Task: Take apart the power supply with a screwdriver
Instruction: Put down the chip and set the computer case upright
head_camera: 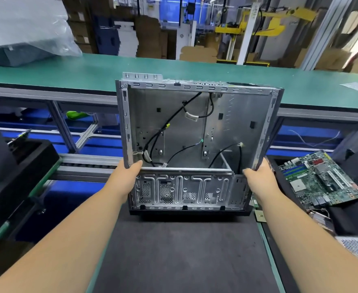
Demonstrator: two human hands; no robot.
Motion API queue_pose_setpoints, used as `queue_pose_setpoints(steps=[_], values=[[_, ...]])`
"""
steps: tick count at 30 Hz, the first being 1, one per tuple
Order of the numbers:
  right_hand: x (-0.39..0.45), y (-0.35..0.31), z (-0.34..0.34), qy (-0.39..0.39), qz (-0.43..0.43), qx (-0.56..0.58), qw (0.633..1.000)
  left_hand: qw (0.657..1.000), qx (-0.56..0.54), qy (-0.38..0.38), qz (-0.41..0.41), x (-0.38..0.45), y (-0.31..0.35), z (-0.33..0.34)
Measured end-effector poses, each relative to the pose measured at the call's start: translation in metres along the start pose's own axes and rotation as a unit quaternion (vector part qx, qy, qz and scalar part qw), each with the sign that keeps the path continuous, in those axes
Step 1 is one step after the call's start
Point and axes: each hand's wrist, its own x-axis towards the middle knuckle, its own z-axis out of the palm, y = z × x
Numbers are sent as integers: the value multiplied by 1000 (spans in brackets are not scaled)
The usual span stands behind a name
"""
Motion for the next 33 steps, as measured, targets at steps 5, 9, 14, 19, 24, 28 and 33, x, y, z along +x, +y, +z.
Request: queue_pose_setpoints(steps=[5,9,14,19,24,28,33], values=[[-14,15,-2,11,10,8,1000,1000,17,8,-5,-9,-16,-4],[-26,23,-4,1,32,-10,999,1000,26,17,1,-18,-27,-3],[-41,36,-5,4,31,-25,999,1000,0,3,9,-25,-42,-4],[-47,43,-6,-15,43,-14,999,998,-60,-7,-27,-31,-43,-3],[-53,56,-9,-76,90,21,993,969,-128,-58,-203,-38,-41,0],[-54,64,-9,-100,88,15,991,970,-152,-51,-183,-37,-40,2],[-48,61,-5,-96,96,1,991,962,-198,-47,-182,-29,-40,4]])
